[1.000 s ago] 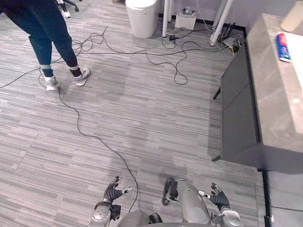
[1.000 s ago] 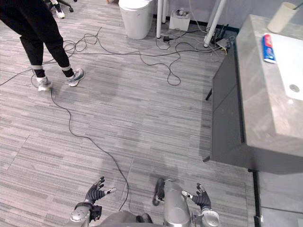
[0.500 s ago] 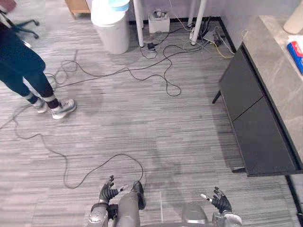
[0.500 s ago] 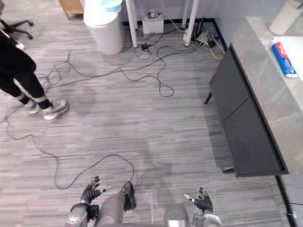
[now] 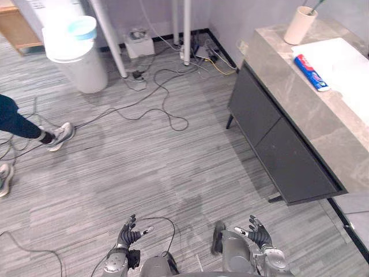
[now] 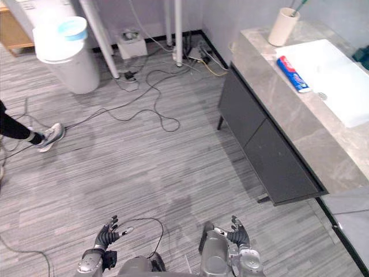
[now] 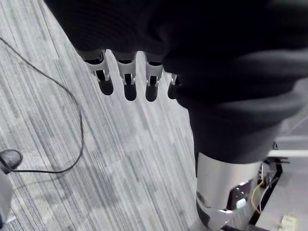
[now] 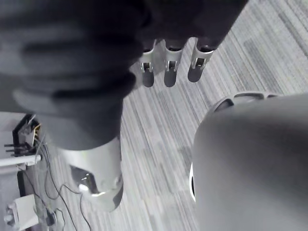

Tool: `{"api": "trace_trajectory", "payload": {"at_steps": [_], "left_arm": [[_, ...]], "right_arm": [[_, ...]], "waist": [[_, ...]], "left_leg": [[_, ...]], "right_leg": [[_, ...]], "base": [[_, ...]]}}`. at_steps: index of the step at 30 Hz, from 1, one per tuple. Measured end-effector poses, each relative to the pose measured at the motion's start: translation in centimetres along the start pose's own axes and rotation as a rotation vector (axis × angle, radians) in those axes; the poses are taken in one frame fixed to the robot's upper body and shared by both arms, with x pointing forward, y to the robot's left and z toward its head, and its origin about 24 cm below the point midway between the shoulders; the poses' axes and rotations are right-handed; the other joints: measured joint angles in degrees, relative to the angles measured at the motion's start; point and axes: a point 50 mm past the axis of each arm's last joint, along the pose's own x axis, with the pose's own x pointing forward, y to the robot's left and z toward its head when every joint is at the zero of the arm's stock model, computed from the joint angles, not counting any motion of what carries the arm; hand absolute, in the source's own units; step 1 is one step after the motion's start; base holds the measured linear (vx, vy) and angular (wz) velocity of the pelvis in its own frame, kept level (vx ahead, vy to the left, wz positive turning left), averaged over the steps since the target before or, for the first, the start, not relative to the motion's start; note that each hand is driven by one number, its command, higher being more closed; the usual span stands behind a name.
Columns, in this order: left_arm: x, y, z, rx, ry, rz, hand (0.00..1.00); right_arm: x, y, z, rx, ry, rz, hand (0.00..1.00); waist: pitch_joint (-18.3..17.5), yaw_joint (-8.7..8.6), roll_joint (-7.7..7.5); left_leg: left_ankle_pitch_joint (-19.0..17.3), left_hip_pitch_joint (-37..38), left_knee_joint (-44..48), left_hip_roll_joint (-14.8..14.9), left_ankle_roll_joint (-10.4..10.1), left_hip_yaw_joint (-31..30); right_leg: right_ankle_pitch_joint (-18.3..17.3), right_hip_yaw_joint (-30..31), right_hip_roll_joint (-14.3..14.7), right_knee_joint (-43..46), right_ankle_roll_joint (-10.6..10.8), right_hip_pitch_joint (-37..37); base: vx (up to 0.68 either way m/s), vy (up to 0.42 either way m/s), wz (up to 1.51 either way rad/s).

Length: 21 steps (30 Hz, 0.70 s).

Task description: Organize washtable

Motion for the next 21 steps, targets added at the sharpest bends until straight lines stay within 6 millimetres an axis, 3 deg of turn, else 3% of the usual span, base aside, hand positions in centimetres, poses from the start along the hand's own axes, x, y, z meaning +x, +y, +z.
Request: {"api": "trace_trajectory", "payload": {"at_steps": [2, 3, 5, 7, 8, 10, 12, 14, 15, 16, 17, 19, 20, 21], "left_arm": [[0.0, -1.3, 0.1, -0.031, -0.003, -0.023, 0.00], [0.0, -1.4, 0.0, -0.035, -0.001, -0.025, 0.00], [-0.1, -1.9, -0.1, -0.049, 0.005, -0.031, 0.00], [-0.2, -2.3, -0.4, -0.060, 0.012, -0.037, 0.00], [-0.4, -2.5, -0.7, -0.066, 0.023, -0.040, 0.00], [-0.5, -2.5, -0.9, -0.069, 0.028, -0.040, 0.00], [-0.5, -2.5, -0.8, -0.073, 0.024, -0.036, 0.00], [-0.6, -2.8, -0.9, -0.082, 0.028, -0.041, 0.00], [-0.6, -2.9, -0.8, -0.089, 0.022, -0.038, 0.00], [-0.6, -2.9, -0.7, -0.090, 0.018, -0.039, 0.00], [-0.6, -2.9, -0.7, -0.091, 0.016, -0.038, 0.00], [-0.7, -2.8, -0.9, -0.095, 0.024, -0.031, 0.00], [-0.9, -2.5, -1.3, -0.106, 0.036, -0.018, 0.00], [-0.9, -2.5, -1.3, -0.111, 0.036, -0.015, 0.00]], "right_arm": [[0.2, -1.1, 0.4, -0.035, -0.007, -0.020, 0.00], [0.2, -1.3, 0.3, -0.040, -0.002, -0.022, 0.00], [0.0, -1.5, -0.2, -0.049, 0.015, -0.025, 0.00], [-0.2, -1.5, -0.7, -0.052, 0.032, -0.023, 0.00], [-0.2, -1.2, -0.9, -0.059, 0.040, -0.013, 0.00], [-0.2, -1.3, -0.8, -0.056, 0.035, -0.018, 0.00], [-0.2, -1.4, -0.9, -0.048, 0.037, -0.025, 0.00], [-0.2, -1.5, -0.8, -0.041, 0.037, -0.034, 0.00], [-0.2, -1.7, -0.8, -0.026, 0.033, -0.045, 0.00], [-0.2, -1.6, -0.7, -0.020, 0.030, -0.046, 0.00], [-0.2, -1.8, -0.6, -0.015, 0.025, -0.062, 0.00], [-0.2, -1.7, -0.6, -0.015, 0.024, -0.059, 0.00], [-0.3, -1.4, -0.8, -0.019, 0.029, -0.049, 0.00], [-0.4, -1.2, -0.9, -0.017, 0.032, -0.045, 0.00]], "waist": [[-0.3, -0.85, 3.08], [-0.3, -0.85, 3.29], [-0.2, -0.90, 3.32], [0.0, -0.73, 3.26], [0.2, -0.21, 2.81], [0.2, -0.02, 2.73], [0.2, 0.46, 2.60], [0.4, 1.17, 2.25], [0.5, 1.81, 2.12], [0.5, 2.28, 2.07], [0.5, 2.43, 2.09], [0.3, 2.54, 2.54], [-0.2, 2.64, 3.27], [-0.5, 2.82, 2.80]], "left_leg": [[2.4, 0.4, -1.3, 2.5, -3.9, -1.7], [3.2, 0.4, -0.5, 3.0, -4.8, -2.6], [6.1, -2.6, 13.9, 7.0, -4.8, -6.1], [9.3, -6.9, 28.6, 11.5, -3.9, -7.7], [7.0, -9.9, 39.5, 13.5, -1.7, -7.6], [4.3, -13.4, 43.1, 12.1, -0.2, -8.0], [2.8, -17.3, 40.6, 9.0, 1.4, -8.2], [2.4, -19.6, 32.9, 4.5, 2.1, -9.4], [2.4, -20.0, 22.8, 0.0, 2.2, -13.1], [2.4, -20.5, 18.5, -1.8, 2.1, -15.3], [3.1, -20.2, 8.7, -5.0, 1.7, -21.5], [4.3, -19.8, 1.9, -5.2, 1.3, -26.0], [7.9, -19.1, 2.0, -4.2, 2.7, -26.4], [9.4, -18.5, 2.3, -4.1, 4.0, -25.8]], "right_leg": [[-6.0, -1.2, 1.4, 7.1, -1.8, -2.5], [-7.7, -1.2, 1.5, 8.7, -2.0, -2.6], [-12.1, -0.7, 3.0, 10.0, -2.3, 0.8], [-12.7, 0.2, 5.3, 6.4, -3.0, 6.3], [-13.1, 1.6, 7.1, 3.0, -4.1, 11.0], [-13.4, 4.0, 8.0, 0.6, -4.5, 14.5], [-13.3, 6.8, 8.5, -1.0, -4.7, 16.2], [-12.9, 10.2, 8.5, -1.9, -4.1, 17.7], [-12.8, 13.7, 8.7, -2.5, -3.8, 18.7], [-12.8, 15.2, 8.7, -2.9, -3.6, 19.0], [-12.7, 18.7, 9.3, -4.2, -2.8, 19.9], [-13.2, 22.4, 11.0, -4.8, -1.5, 20.1], [-14.5, 25.5, 12.3, -3.8, -0.2, 20.2], [-15.2, 27.2, 12.5, -3.0, 0.4, 20.2]], "base": [[0.31, -0.237, 0.00], [0.33, -0.268, -0.06], [0.35, -0.340, -0.14], [0.28, -0.252, -0.38], [0.23, -0.177, -0.65], [0.24, -0.129, -0.72], [0.26, -0.037, -0.86], [0.28, 0.037, -1.11], [0.26, 0.096, -1.09], [0.31, 0.158, -1.51], [0.21, 0.149, -1.18], [0.25, 0.236, -1.32], [0.25, 0.276, -1.37], [0.26, 0.298, -1.37]]}}
